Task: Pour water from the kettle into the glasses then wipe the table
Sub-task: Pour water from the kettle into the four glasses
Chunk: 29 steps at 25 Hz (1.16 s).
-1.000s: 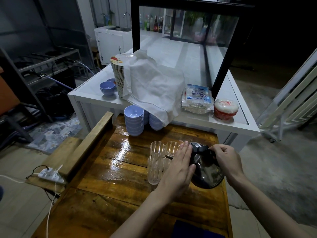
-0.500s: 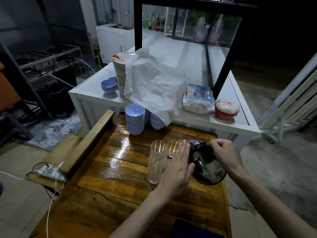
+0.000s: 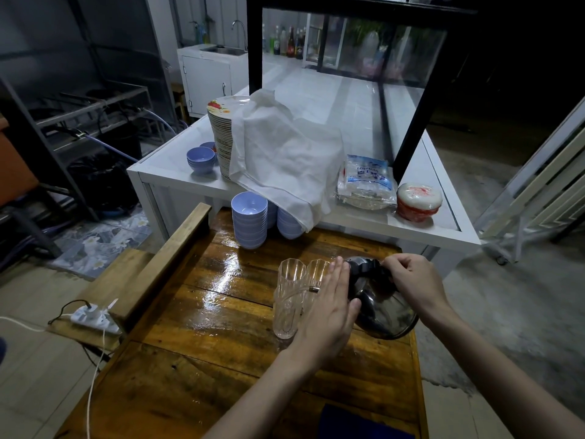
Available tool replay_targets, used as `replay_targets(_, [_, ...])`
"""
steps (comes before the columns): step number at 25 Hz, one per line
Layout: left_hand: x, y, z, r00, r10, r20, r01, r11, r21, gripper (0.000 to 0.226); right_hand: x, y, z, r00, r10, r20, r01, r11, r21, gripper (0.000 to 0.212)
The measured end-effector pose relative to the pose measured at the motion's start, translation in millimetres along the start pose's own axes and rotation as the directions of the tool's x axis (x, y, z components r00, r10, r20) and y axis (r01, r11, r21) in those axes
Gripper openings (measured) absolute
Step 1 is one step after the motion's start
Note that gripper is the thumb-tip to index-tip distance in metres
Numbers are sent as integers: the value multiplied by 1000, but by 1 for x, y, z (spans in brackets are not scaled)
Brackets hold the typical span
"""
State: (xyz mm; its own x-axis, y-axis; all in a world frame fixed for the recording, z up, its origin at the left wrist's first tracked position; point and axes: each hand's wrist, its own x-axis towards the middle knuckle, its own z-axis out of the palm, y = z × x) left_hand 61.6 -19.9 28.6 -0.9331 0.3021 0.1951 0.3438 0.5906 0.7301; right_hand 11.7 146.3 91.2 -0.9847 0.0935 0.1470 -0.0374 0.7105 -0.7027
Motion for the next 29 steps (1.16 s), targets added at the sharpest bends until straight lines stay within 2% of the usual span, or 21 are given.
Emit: replay_targets(29, [0,-5,-1,1000,6,-21,-6,1000,-7,63,6,-21,-4,995,-100,-4,99,987,-126,36])
